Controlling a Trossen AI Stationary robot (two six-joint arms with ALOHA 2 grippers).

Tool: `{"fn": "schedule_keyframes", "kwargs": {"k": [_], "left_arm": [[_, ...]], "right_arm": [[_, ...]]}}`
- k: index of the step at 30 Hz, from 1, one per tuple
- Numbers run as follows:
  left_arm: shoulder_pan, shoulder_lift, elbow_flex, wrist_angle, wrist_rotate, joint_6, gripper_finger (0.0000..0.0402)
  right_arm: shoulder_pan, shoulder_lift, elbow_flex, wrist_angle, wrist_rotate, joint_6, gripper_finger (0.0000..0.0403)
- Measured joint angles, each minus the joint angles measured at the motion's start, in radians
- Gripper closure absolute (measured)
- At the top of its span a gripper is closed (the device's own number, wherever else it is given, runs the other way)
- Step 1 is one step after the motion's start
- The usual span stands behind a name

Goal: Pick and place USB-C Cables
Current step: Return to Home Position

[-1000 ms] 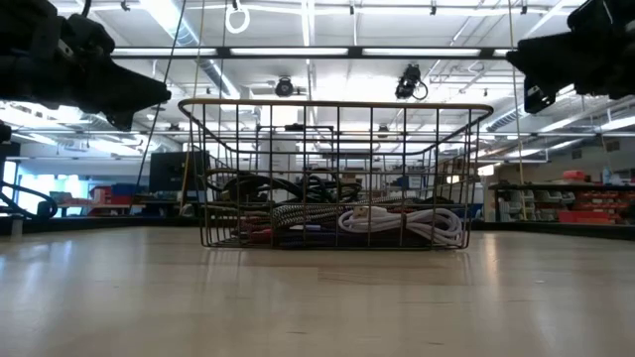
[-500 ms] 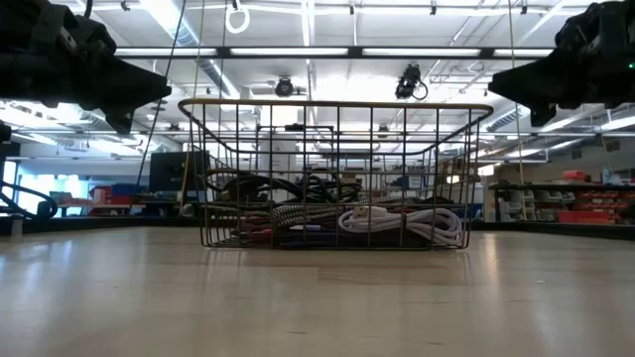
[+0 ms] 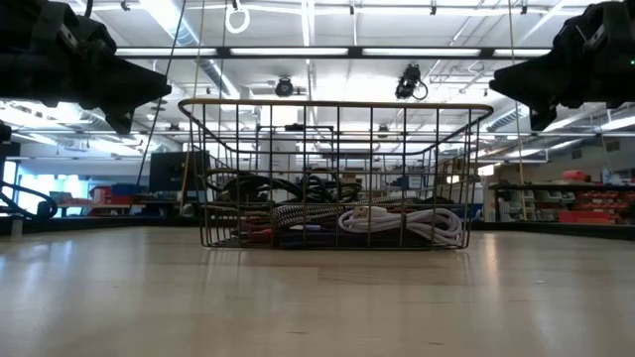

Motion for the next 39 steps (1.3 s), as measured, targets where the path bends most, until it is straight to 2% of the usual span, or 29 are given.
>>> {"fn": "schedule_keyframes", "kwargs": {"k": [3,12,15,18,29,39], "left_arm": [[0.000,0.000,0.000,0.001,0.000,-0.010,0.0312],[0.000,0.000,0.000,0.000,0.000,0.053,0.0315],[0.000,0.000,0.001,-0.009,0.012,0.095,0.0337],[0.000,0.000,0.001,-0.046,0.039,0.147,0.0384],[0.000,0.003,0.004,-0.077,0.072,0.152,0.0398],[0.000,0.095,0.004,-0.075,0.074,0.150,0.0397]], "right_arm": [[0.000,0.000,0.000,-0.022,-0.007,-0.084,0.0310],[0.000,0.001,0.000,-0.056,-0.007,-0.152,0.0331],[0.000,0.002,0.000,-0.056,-0.007,-0.163,0.0359],[0.000,0.002,0.000,-0.056,-0.007,-0.192,0.0394],[0.000,0.028,0.000,-0.056,-0.006,-0.218,0.0400],[0.000,0.128,0.000,-0.057,-0.007,-0.212,0.0401]]}}
